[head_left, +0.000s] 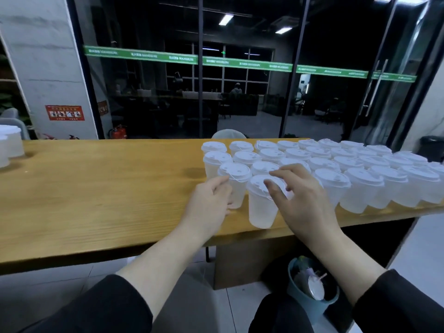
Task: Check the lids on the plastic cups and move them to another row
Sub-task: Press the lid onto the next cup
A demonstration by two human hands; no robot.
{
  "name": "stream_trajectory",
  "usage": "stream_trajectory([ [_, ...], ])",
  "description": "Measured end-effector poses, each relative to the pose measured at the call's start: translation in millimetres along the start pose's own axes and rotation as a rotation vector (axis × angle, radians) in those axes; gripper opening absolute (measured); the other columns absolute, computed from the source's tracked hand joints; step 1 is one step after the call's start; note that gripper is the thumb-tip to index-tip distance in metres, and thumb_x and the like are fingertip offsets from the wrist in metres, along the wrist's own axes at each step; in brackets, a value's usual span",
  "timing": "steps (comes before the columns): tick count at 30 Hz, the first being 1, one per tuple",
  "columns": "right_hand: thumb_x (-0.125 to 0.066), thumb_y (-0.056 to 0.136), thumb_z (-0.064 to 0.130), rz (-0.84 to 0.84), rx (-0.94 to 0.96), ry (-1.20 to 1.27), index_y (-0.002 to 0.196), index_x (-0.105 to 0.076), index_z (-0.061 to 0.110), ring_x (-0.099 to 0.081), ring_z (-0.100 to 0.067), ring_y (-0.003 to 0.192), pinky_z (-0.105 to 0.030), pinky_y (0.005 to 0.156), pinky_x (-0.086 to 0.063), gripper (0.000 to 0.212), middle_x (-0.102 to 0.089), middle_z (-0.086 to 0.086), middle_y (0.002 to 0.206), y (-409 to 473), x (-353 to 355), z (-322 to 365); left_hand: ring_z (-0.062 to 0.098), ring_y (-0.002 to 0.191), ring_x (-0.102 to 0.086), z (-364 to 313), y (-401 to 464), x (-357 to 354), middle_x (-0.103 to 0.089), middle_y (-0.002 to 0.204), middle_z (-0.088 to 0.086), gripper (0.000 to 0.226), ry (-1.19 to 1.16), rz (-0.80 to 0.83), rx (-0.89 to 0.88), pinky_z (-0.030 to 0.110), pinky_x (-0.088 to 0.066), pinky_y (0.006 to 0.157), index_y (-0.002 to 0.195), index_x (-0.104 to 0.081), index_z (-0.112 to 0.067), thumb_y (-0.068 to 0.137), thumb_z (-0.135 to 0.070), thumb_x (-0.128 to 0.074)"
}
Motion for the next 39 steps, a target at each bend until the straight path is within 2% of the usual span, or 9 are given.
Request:
stream_trajectory([
  [4, -0.059, 0.099, 0.041, 0.034, 0.105, 0.196, 0.115, -0.073, 0.022, -0.055, -0.004, 0.1, -0.024, 0.079, -0.044, 0.028, -0.059, 0.015, 0.113, 36.1, -24.7, 60.6, 0.007, 0.094, -0.072, -17.8, 13.0, 66.0, -0.074, 0.102, -0.007, 0.024, 0.093, -0.156, -0.061, 0.043, -0.062, 0.084, 0.115, -0.067, -0.027, 0.106, -0.022, -0.046],
  [8, -0.056, 0.099, 0.045, 0.104, 0.179, 0.358, 0.114, -0.072, 0.026, -0.058, -0.005, 0.101, -0.025, 0.08, -0.047, 0.03, -0.061, 0.016, 0.113, 74.1, -84.8, 135.5, 0.014, 0.093, -0.072, -16.8, 30.9, 168.1, -0.073, 0.099, -0.004, 0.022, 0.186, -0.378, -0.048, 0.047, -0.061, 0.086, 0.115, -0.066, -0.025, 0.107, -0.025, -0.045],
  [12, -0.054, 0.099, 0.046, 0.192, 0.169, 0.453, 0.109, -0.073, 0.026, -0.06, -0.005, 0.101, -0.029, 0.085, -0.05, 0.029, -0.061, 0.017, 0.112, 99.9, -173.7, 205.8, 0.02, 0.092, -0.071, 8.3, 41.7, 303.7, -0.074, 0.096, 0.0, 0.027, 0.234, -0.638, 0.021, 0.051, -0.061, 0.085, 0.117, -0.068, -0.019, 0.104, -0.026, -0.045],
  [16, -0.055, 0.103, 0.041, 0.323, 0.154, 0.547, 0.112, -0.071, 0.025, -0.058, -0.007, 0.109, -0.03, 0.095, -0.049, 0.025, -0.06, 0.016, 0.117, 102.6, -272.4, 267.7, 0.027, 0.084, -0.074, 52.0, 27.4, 429.0, -0.075, 0.085, 0.003, 0.025, 0.12, -0.96, 0.098, 0.053, -0.062, 0.08, 0.09, -0.068, -0.021, 0.1, -0.029, -0.046],
  [19, -0.057, 0.102, 0.038, 0.421, 0.162, 0.609, 0.11, -0.072, 0.025, -0.058, -0.006, 0.11, -0.027, 0.092, -0.045, 0.022, -0.063, 0.015, 0.115, 98.0, -347.6, 315.3, 0.03, 0.08, -0.074, 85.1, 16.2, 497.0, -0.073, 0.077, 0.002, 0.026, 0.151, -1.09, 0.146, 0.052, -0.061, 0.076, 0.082, -0.066, -0.019, 0.096, -0.028, -0.047],
  [23, -0.058, 0.101, 0.036, 0.507, 0.188, 0.662, 0.112, -0.072, 0.026, -0.058, -0.007, 0.11, -0.028, 0.091, -0.047, 0.021, -0.062, 0.015, 0.114, 95.9, -433.5, 372.5, 0.037, 0.086, -0.07, 123.2, 31.4, 559.0, -0.072, 0.083, 0.008, 0.026, 0.211, -1.112, 0.207, 0.053, -0.06, 0.076, 0.084, -0.066, -0.017, 0.099, -0.027, -0.046],
  [29, -0.064, 0.098, 0.034, 0.507, 0.164, 0.744, 0.132, -0.061, 0.026, -0.059, -0.011, 0.11, -0.032, 0.092, -0.046, 0.035, -0.06, 0.01, 0.118, 134.4, -531.5, 435.5, 0.028, 0.094, -0.067, 169.6, 111.1, 616.8, -0.071, 0.095, 0.0, 0.017, 0.27, -1.043, 0.219, 0.036, -0.052, 0.076, 0.094, -0.065, -0.026, 0.1, -0.03, -0.05],
  [32, -0.071, 0.094, 0.037, 0.534, 0.098, 0.773, 0.143, -0.051, 0.025, -0.058, -0.014, 0.116, -0.035, 0.098, -0.047, 0.054, -0.062, 0.005, 0.126, 159.2, -575.3, 454.8, 0.026, 0.107, -0.062, 185.4, 142.9, 631.2, -0.069, 0.108, 0.002, 0.027, 0.366, -0.988, 0.225, 0.029, -0.035, 0.078, 0.118, -0.067, -0.017, 0.105, -0.032, -0.048],
  [39, -0.076, 0.089, 0.043, 0.633, 0.001, 0.881, 0.16, -0.026, 0.021, -0.05, -0.019, 0.136, -0.031, 0.101, -0.042, 0.09, -0.052, -0.007, 0.148, 219.3, -665.4, 494.0, 0.025, 0.144, -0.044, 203.6, 198.9, 666.8, -0.05, 0.156, 0.006, 0.05, 0.336, -0.913, 0.146, 0.028, -0.035, 0.106, 0.156, -0.04, -0.015, 0.111, -0.038, -0.04],
])
Point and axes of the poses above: each hand's wrist, its own y-axis towards the middle knuckle, its own x-axis out of the back of the hand, z = x × y, the point moved 6 cm from there along y, towards the middle knuckle
